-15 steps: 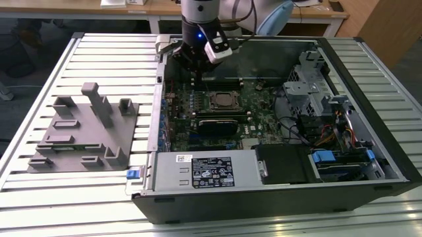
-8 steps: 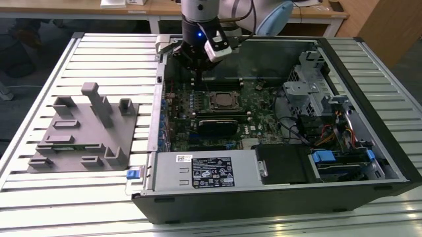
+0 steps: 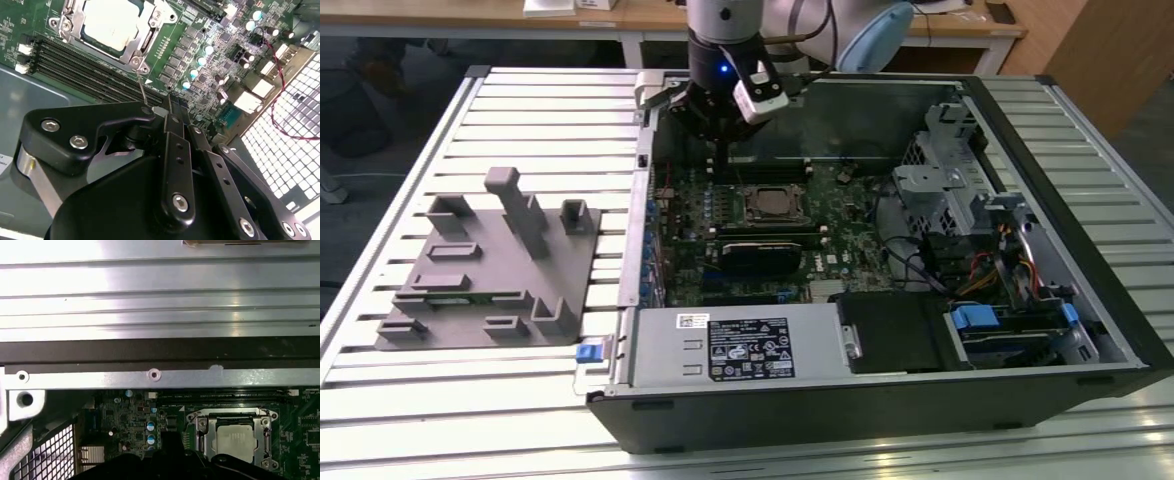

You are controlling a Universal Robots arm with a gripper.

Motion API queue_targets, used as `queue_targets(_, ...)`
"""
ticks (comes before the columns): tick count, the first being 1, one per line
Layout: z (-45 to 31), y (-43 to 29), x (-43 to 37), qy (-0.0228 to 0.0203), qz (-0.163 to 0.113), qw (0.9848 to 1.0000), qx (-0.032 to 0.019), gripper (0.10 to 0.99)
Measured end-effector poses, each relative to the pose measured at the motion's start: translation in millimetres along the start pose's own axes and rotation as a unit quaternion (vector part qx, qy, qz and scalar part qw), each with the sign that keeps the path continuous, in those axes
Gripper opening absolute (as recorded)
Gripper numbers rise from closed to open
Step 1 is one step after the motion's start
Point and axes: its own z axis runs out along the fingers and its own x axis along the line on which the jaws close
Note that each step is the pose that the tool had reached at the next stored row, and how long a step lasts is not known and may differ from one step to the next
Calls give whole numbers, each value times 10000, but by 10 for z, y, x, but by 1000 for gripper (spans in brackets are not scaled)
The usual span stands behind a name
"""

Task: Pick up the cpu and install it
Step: 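Install the first cpu locking lever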

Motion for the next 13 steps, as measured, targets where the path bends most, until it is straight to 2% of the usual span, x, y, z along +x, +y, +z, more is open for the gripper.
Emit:
queue_targets(8, 2, 55, 0, 0, -6, 10000, 0, 106)
queue_targets(13, 2, 61, -34, 0, -7, 10000, 0, 106)
